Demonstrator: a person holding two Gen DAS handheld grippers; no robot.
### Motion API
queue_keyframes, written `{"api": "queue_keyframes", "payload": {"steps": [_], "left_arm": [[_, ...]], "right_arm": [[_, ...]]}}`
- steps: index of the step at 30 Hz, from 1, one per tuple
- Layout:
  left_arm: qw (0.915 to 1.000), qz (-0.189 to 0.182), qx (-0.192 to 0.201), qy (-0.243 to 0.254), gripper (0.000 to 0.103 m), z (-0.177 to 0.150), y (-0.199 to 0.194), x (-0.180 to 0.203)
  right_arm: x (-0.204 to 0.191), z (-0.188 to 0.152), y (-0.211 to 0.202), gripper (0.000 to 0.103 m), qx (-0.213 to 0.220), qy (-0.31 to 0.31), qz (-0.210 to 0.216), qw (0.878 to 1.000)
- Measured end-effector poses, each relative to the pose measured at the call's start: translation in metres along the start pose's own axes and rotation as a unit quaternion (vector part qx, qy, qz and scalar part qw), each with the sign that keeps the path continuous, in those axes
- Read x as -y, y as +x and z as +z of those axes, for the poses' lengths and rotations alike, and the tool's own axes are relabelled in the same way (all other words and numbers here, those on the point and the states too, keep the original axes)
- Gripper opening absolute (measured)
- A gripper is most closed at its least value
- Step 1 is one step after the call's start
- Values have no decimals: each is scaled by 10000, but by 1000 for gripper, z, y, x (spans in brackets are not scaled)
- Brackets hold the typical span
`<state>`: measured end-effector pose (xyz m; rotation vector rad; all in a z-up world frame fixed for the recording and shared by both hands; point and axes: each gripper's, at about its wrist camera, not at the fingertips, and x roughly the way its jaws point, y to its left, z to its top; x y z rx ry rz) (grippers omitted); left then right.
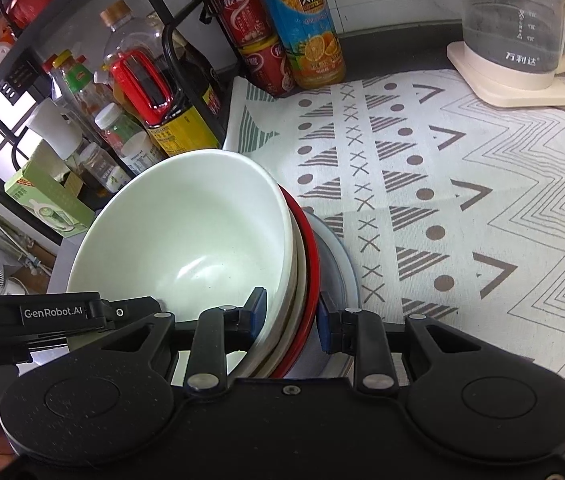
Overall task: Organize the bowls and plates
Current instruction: 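Lift the bowl stack and lower it onto the plate stack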
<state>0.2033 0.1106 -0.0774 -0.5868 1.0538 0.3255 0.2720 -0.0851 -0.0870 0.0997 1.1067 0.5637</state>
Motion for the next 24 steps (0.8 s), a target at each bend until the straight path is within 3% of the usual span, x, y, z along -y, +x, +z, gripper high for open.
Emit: {"api": "queue_keyframes", "payload": {"steps": [20, 24], "left_arm": [[9993, -50, -362, -81, 29, 4, 19, -8], [9994, 5, -317, 150, 39, 7, 16, -4]], "right_arm": [[-9, 2, 7, 27, -69, -90, -263, 9996], [-6, 4, 8, 31, -116, 66, -172, 9998]]}}
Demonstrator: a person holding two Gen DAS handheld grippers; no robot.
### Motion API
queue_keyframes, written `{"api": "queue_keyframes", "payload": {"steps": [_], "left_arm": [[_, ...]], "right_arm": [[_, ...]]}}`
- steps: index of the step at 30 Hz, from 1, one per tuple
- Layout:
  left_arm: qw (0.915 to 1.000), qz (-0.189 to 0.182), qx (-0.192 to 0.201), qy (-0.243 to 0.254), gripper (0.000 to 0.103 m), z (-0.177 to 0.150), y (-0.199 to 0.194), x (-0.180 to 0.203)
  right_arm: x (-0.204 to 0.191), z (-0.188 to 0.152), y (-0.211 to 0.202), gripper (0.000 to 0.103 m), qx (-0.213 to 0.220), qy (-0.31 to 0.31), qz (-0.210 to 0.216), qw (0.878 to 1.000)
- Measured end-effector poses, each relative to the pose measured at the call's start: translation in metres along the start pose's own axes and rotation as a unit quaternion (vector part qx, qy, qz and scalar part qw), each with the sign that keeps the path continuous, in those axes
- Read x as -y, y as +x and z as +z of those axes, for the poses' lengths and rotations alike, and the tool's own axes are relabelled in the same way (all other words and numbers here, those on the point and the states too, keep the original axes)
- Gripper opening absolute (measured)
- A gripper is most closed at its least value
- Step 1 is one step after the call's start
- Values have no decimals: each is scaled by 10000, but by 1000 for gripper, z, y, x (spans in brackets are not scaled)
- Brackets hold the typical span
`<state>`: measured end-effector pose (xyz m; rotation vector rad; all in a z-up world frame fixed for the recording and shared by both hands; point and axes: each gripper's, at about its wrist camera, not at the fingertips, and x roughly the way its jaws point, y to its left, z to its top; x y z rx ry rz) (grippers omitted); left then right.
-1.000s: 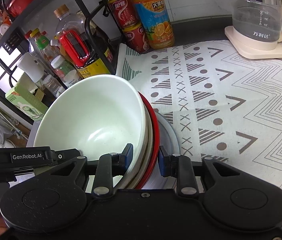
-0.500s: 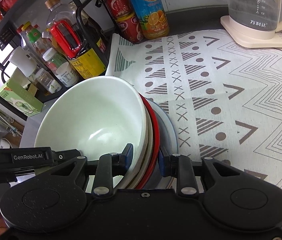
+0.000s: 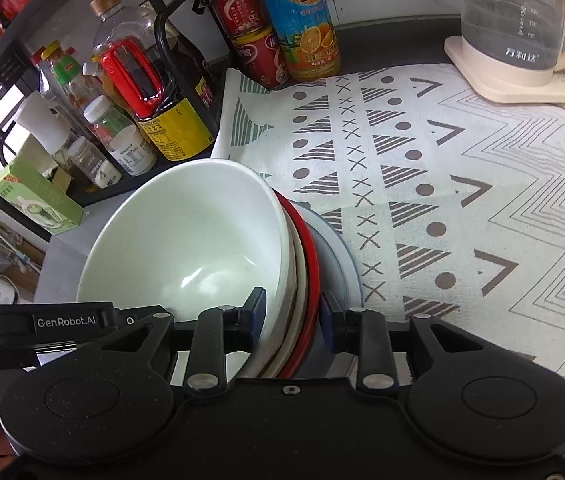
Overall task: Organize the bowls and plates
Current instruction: 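Lift the bowl stack and lower it onto the plate stack, then open both grippers and withdraw from the stacked dishes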
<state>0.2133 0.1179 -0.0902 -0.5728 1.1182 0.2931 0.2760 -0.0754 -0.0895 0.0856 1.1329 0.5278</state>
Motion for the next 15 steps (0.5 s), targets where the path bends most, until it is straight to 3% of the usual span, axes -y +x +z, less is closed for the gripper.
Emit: {"api": "queue_keyframes", "payload": {"steps": [2, 4, 7, 15], "left_arm": [[10000, 1, -29, 16, 50, 3, -1, -1], [10000, -2, -40, 74, 58, 7, -2, -2], [9997, -50, -95, 234, 67, 13, -3, 0], [9963, -208, -6, 828, 79, 36, -6, 9]], "right_arm": [[2, 1, -1, 35, 5, 80, 47, 10000], [1, 1, -4, 49, 80, 123, 63, 9999], [-1, 4, -8, 58, 173, 177, 66, 9997], [1, 6, -15, 80, 475, 512, -50, 9975]]}}
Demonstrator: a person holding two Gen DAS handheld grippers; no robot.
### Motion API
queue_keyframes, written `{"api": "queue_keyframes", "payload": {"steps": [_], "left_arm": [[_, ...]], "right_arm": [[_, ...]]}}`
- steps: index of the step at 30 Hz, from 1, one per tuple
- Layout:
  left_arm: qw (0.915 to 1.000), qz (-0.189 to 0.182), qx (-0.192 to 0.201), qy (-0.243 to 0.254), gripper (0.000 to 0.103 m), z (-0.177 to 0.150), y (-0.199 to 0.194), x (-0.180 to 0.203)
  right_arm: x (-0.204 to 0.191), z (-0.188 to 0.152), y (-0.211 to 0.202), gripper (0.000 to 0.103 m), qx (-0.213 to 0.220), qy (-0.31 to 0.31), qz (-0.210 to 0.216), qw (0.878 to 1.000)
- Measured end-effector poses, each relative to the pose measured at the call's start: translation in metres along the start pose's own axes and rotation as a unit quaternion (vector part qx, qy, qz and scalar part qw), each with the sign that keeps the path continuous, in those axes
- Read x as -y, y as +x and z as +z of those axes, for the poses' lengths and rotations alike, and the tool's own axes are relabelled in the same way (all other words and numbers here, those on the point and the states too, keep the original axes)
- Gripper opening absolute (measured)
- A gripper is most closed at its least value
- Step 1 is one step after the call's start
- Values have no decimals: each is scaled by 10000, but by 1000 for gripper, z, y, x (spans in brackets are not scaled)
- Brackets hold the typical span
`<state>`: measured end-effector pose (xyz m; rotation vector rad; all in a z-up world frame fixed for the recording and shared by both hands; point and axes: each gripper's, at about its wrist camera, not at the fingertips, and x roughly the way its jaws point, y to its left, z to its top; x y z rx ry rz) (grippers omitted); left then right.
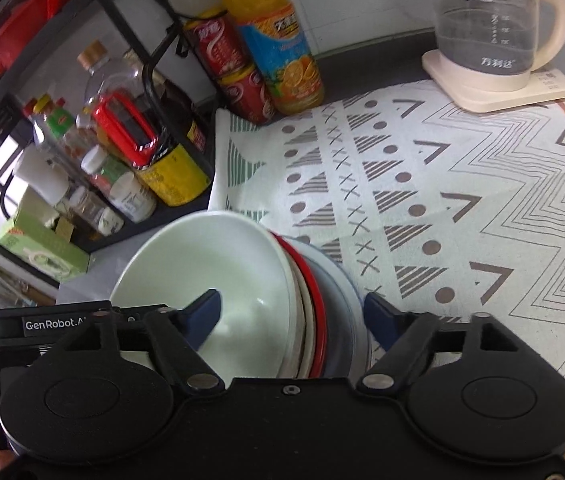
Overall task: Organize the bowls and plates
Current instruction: 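Open both grippers and withdraw from the stacked dishes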
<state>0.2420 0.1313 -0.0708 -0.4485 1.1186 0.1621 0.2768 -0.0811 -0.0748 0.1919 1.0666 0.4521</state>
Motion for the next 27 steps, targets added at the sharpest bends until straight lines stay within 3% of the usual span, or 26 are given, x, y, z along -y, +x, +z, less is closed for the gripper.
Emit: {"api": "queue_keyframes", "payload": {"steps": [4, 13, 21, 27], "left_arm": [[9996, -46, 14, 268, 80, 6, -2, 9], [9976, 18, 529, 447, 81, 4, -30, 29], [9944, 1, 880, 579, 81, -25, -65, 50], [9923, -51, 994, 736, 90, -63, -87, 63]], "right_arm": [[4, -1, -8, 86, 133, 203, -147, 9996], [16, -5, -50, 92, 612, 209, -490, 9967], [34, -31, -108, 92, 1068, 230, -926, 9897], [49, -56, -150, 99, 1426, 254, -1116, 9831]]}}
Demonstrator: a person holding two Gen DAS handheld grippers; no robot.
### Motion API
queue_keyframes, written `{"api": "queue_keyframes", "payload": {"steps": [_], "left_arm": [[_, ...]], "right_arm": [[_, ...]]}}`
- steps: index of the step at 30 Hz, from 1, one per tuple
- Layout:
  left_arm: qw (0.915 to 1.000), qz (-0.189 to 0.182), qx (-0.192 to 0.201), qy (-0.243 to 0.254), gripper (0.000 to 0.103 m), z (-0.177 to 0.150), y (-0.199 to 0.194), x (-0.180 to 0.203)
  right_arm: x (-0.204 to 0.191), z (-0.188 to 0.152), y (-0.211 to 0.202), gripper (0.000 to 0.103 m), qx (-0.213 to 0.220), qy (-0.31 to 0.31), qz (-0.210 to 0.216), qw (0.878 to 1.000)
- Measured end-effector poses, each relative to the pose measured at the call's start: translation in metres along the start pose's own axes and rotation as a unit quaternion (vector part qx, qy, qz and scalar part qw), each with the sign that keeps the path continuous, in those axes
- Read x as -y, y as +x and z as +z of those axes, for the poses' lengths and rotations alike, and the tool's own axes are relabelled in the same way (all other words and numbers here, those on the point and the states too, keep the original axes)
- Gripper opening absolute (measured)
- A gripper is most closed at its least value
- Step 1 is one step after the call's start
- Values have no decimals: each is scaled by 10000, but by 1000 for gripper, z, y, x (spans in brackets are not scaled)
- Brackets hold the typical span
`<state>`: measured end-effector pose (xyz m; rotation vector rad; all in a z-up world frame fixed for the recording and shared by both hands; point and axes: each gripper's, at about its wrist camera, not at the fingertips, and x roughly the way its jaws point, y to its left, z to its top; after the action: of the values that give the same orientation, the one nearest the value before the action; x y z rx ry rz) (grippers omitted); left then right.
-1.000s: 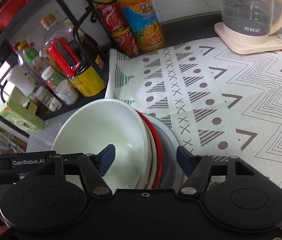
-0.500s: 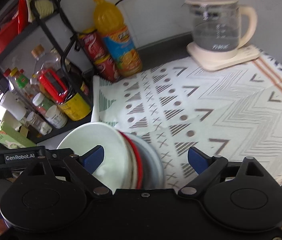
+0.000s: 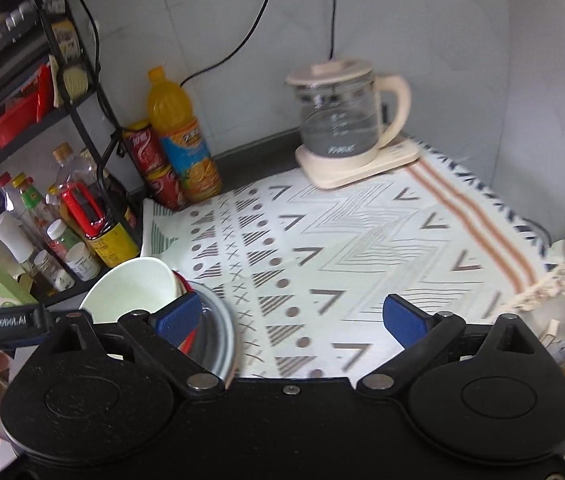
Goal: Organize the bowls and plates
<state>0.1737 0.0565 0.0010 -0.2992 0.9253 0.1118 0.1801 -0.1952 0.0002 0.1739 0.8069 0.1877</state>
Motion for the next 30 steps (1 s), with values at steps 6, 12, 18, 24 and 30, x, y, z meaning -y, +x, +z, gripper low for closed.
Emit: {"api": "queue_keyframes", "payload": {"steps": [6, 12, 18, 24, 30], "left_arm": [[9999, -46, 112, 105, 100, -32, -32, 15], [9992, -116, 249, 276, 102, -60, -62, 24], [9984, -193, 350, 389, 103, -87, -88, 30], [9971, -293, 474, 514, 103, -110, -111, 32], [9962, -280, 566, 608, 102, -128, -130, 32]], "right_arm": [[20, -19, -42, 103, 317, 44, -140, 9994], [36, -41, -77, 103, 495, 111, -161, 9986], [46, -60, -111, 103, 639, 123, -229, 9976], [49, -79, -137, 103, 744, 47, -340, 9966], [49, -97, -157, 103, 842, -39, -365, 9958]]}}
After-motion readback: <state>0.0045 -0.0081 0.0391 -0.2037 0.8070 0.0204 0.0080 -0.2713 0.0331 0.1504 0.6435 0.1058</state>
